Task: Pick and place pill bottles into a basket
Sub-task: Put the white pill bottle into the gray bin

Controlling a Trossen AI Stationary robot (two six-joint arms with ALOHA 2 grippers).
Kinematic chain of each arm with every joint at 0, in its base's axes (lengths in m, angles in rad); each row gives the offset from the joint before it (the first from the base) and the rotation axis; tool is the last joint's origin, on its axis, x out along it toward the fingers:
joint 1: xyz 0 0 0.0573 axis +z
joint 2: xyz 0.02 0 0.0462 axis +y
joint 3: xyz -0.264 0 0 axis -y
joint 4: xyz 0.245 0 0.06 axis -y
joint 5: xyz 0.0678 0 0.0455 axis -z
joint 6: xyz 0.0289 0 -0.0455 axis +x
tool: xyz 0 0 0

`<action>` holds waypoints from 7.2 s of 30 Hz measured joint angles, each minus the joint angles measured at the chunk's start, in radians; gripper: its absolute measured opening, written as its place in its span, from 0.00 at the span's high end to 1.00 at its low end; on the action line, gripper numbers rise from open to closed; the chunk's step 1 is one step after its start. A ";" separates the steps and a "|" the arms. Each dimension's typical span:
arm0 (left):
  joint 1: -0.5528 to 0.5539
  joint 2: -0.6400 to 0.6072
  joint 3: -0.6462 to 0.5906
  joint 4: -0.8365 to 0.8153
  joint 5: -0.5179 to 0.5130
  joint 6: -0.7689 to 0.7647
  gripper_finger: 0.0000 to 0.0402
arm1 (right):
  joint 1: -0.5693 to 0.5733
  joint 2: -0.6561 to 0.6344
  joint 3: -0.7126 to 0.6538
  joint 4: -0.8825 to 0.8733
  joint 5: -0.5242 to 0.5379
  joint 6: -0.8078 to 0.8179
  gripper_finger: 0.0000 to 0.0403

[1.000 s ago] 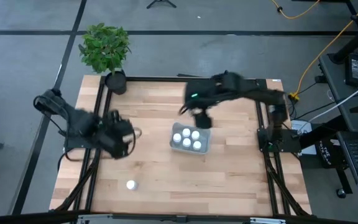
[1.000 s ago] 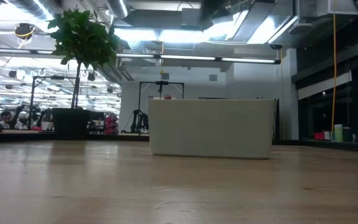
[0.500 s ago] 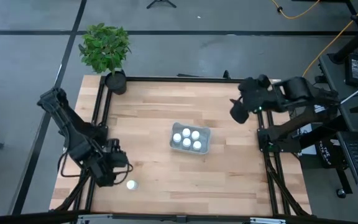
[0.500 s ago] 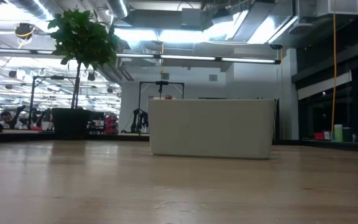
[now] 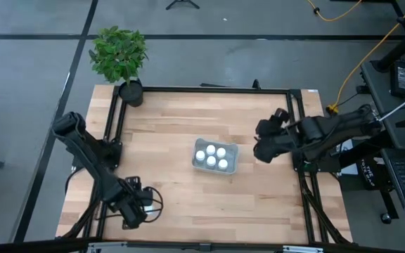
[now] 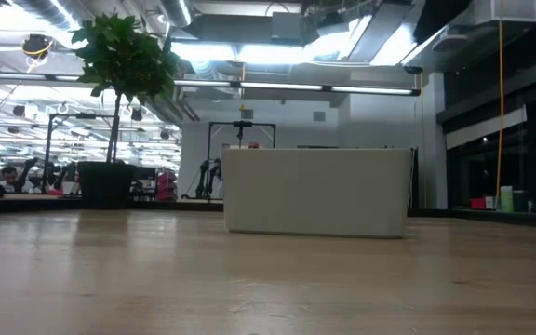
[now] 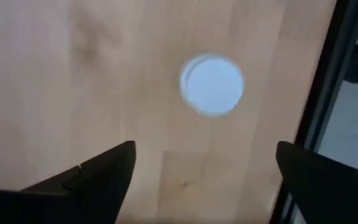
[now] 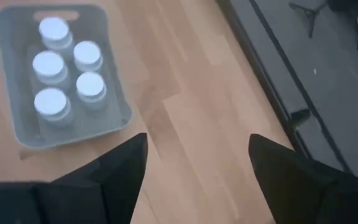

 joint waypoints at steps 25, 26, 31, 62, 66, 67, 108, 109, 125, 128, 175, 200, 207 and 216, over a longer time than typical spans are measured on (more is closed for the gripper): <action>0.115 0.250 0.000 0.209 0.085 -0.013 0.59 | 0.006 -0.090 -0.022 0.113 -0.018 -0.216 0.30; 0.115 0.250 0.000 0.209 0.091 -0.006 0.61 | 0.006 -0.092 -0.022 0.113 -0.018 -0.221 0.30; 0.116 0.250 0.000 0.209 0.108 0.009 0.61 | 0.006 -0.094 -0.022 0.113 -0.018 -0.232 0.30; 0.058 0.238 0.000 0.212 0.122 -0.102 0.52 | 0.004 -0.093 -0.022 0.114 -0.011 -0.251 0.30; 0.072 0.237 0.000 0.219 0.155 -0.082 0.58 | 0.004 -0.093 -0.022 0.115 -0.011 -0.249 0.30; 0.077 0.237 0.001 0.220 0.163 -0.078 0.58 | 0.004 -0.093 -0.022 0.115 -0.011 -0.249 0.30; 0.865 0.595 1.019 0.004 0.156 1.068 0.58 | 0.004 -0.327 -0.021 -0.107 0.070 -0.054 0.30; 0.867 0.612 1.028 0.004 0.157 1.078 0.58 | 0.004 -0.327 -0.021 -0.107 0.071 -0.043 0.30; 0.880 0.734 1.036 -0.032 0.148 1.204 0.58 | 0.004 -0.276 -0.021 -0.099 0.071 -0.007 0.30; 0.885 0.753 1.037 -0.022 0.140 1.231 0.58 | 0.004 -0.257 -0.021 -0.094 0.070 -0.010 0.30; 0.932 0.850 1.033 0.025 0.224 1.245 0.58 | 0.004 -0.214 -0.021 -0.099 0.070 -0.071 0.30; 0.935 0.875 1.032 -0.018 0.216 1.238 0.45 | 0.004 -0.214 -0.021 -0.099 0.070 -0.071 0.30; 0.935 0.875 1.034 -0.031 0.216 1.237 0.44 | 0.004 -0.214 -0.021 -0.098 0.070 -0.071 0.30; 0.936 0.874 1.181 -0.116 0.214 1.235 0.44 | 0.004 -0.214 -0.022 -0.098 0.070 -0.072 0.30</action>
